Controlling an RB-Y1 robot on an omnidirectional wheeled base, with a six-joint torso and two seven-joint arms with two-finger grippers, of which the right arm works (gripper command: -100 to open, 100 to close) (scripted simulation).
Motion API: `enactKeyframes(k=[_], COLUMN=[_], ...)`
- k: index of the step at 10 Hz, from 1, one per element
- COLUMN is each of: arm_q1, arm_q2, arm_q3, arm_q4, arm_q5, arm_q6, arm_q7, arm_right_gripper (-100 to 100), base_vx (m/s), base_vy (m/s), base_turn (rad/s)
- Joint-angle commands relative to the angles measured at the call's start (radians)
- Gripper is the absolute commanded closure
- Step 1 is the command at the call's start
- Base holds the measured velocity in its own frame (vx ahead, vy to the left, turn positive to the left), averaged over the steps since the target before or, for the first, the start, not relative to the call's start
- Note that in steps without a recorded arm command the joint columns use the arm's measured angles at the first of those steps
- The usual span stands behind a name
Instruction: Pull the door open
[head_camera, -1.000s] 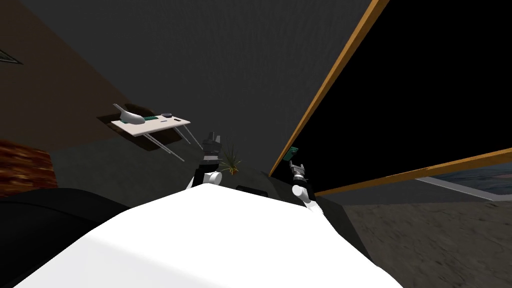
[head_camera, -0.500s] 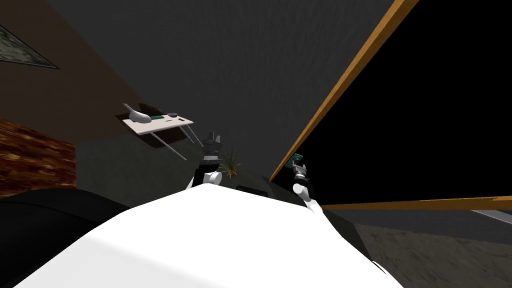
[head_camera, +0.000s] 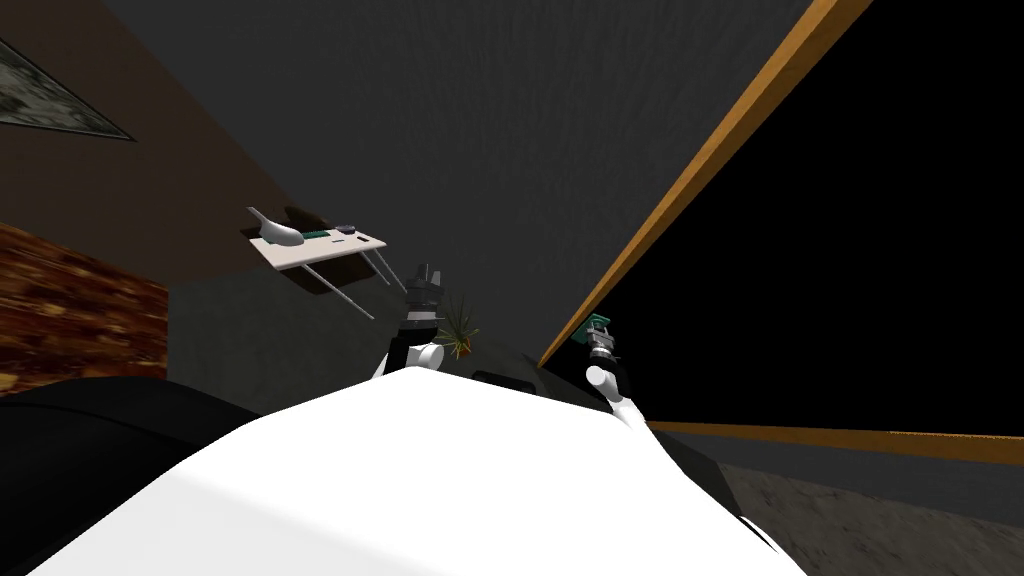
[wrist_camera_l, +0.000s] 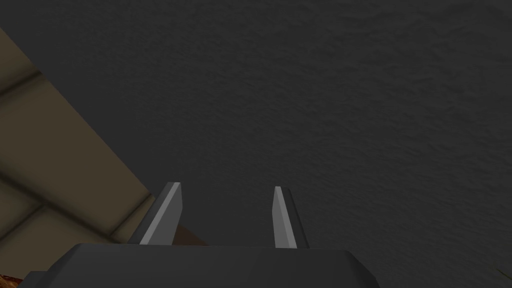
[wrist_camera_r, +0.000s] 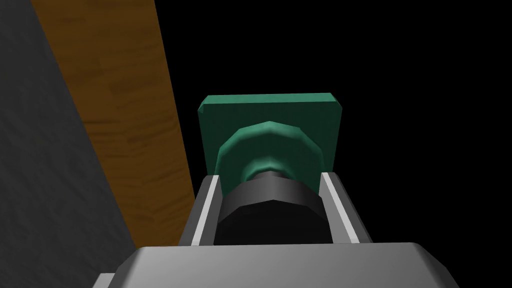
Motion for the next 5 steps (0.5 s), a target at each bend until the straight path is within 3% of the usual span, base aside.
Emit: enactKeyframes(k=[1, 4, 5], arm_q1=[0.0, 0.0, 0.008], arm_q2=[0.0, 0.0, -0.012], arm_q3=[0.001, 0.001, 0.016], arm_q4=[-0.001, -0.001, -0.009], arm_q5=[0.0, 0.0, 0.002], arm_q6=[0.0, 0.0, -0.001], arm_q7=[0.0, 0.0, -0.012], arm_right_gripper=[100, 100, 100], base_vx=[-0.023, -0.003, -0.096], base_vy=[0.011, 0.001, -0.034], base_turn=[0.001, 0.0, 0.087])
